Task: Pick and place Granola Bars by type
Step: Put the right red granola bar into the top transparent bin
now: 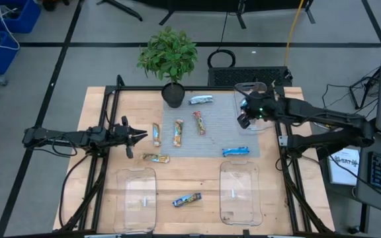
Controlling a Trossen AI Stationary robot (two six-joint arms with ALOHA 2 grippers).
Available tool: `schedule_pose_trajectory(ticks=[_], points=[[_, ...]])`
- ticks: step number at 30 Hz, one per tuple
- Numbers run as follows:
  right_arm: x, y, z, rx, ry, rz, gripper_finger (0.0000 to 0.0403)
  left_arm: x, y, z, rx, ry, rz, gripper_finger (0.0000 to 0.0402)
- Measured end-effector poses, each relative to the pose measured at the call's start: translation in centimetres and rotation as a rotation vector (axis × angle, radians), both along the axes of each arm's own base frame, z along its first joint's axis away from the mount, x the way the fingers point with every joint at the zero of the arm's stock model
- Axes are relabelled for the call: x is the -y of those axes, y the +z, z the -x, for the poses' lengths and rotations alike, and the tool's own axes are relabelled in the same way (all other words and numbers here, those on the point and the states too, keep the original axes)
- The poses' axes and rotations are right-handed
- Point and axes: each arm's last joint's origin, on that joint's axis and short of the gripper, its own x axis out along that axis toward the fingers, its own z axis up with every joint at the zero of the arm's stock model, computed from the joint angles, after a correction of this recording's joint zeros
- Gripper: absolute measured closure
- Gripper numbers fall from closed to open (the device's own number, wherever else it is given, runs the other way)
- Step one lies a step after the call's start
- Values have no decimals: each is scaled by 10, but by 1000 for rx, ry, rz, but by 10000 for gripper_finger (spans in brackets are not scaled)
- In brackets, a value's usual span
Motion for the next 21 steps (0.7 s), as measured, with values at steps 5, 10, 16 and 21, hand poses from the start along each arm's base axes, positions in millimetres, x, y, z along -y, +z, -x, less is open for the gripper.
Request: schedule_pose_trajectory(ticks=[5, 10, 16, 21], points=[[-6, -14, 22, 26, -13, -6, 400, 0, 0, 0, 3, 1, 10, 339], [-9, -34, 45, 49, -57, -24, 400, 0, 0, 0, 2, 1, 9, 339], [-12, -41, 60, 92, -85, -21, 400, 0, 0, 0, 4, 1, 9, 339], [-10, -38, 61, 117, -82, 3, 400, 0, 0, 0, 7, 1, 9, 339]])
